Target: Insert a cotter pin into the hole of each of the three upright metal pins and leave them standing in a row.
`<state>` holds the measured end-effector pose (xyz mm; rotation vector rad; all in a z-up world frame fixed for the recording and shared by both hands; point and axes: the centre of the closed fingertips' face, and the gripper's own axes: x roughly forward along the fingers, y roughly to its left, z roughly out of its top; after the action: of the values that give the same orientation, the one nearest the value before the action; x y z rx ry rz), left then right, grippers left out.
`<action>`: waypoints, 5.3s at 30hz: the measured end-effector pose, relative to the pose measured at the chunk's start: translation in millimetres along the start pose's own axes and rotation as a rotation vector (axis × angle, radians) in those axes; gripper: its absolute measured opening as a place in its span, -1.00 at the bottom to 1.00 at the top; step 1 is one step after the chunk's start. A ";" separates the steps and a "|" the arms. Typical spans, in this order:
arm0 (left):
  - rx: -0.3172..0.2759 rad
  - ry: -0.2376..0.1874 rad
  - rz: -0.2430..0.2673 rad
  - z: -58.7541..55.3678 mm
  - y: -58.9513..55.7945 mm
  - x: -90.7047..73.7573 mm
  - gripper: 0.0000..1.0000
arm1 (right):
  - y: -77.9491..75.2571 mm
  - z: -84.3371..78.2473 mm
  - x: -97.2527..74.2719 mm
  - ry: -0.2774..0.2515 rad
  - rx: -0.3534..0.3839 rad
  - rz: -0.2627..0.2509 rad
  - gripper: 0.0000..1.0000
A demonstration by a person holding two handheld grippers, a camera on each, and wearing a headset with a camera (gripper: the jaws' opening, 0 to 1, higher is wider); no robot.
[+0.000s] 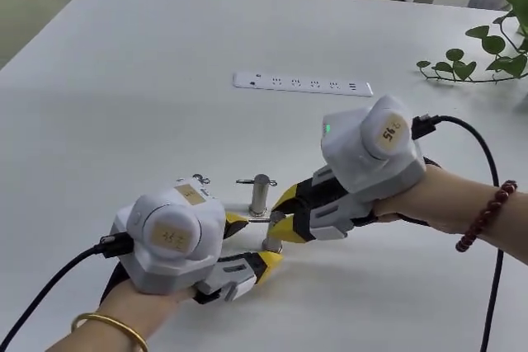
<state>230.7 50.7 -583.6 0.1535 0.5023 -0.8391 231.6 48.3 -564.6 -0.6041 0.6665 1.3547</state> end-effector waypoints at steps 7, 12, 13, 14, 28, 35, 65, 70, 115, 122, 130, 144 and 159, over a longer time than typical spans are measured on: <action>-0.014 -0.040 0.014 7.4 3.1 -5.4 -0.45 | 0.6 0.1 1.7 -0.008 0.001 0.004 -0.83; -0.038 -0.083 0.025 17.0 3.8 -7.9 -0.41 | -0.2 1.0 1.5 -0.011 0.000 0.001 -0.83; -0.032 -0.085 0.027 17.2 3.8 -8.1 -0.41 | -0.2 1.1 1.2 -0.012 0.003 0.003 -0.84; -0.031 -0.089 0.024 17.6 3.2 -8.3 -0.42 | -0.2 1.2 1.2 -0.012 0.003 0.002 -0.84; -0.004 -0.079 0.024 14.9 5.3 -15.9 -0.17 | -3.0 -0.8 -0.9 -0.007 0.001 0.002 -0.84; -0.030 -0.096 0.022 17.1 6.4 -19.3 -0.15 | -9.6 -6.4 -6.7 0.008 0.000 -0.002 -0.85; -0.101 -0.199 0.022 36.5 6.3 -32.1 0.19 | -42.4 -21.3 -27.1 0.031 0.014 -0.046 -0.84; -0.096 -0.189 0.022 34.3 5.0 -33.2 0.26 | -46.2 -24.4 -27.7 0.038 0.015 -0.046 -0.84; 0.013 -0.158 0.045 35.1 6.5 -60.5 0.23 | -55.9 -32.7 -29.9 0.052 0.008 0.017 -0.68; -0.047 -0.166 0.084 35.4 19.7 -67.1 0.22 | -55.1 -25.0 -39.0 0.019 0.046 -0.037 -0.50; -0.075 -0.168 0.125 38.4 31.4 -73.6 0.19 | -49.5 -12.5 -48.5 -0.060 0.155 -0.130 -0.25; -0.140 -0.130 0.191 37.9 47.5 -85.6 0.29 | -35.4 -1.5 -65.7 -0.166 0.283 -0.314 0.09; -0.115 -0.100 0.250 39.9 50.8 -97.6 0.32 | -16.6 -2.0 -76.8 -0.260 0.440 -0.467 0.17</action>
<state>228.4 137.3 -504.9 0.0658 0.4263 -0.5695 241.0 -6.7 -509.3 -0.2017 0.5443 0.7966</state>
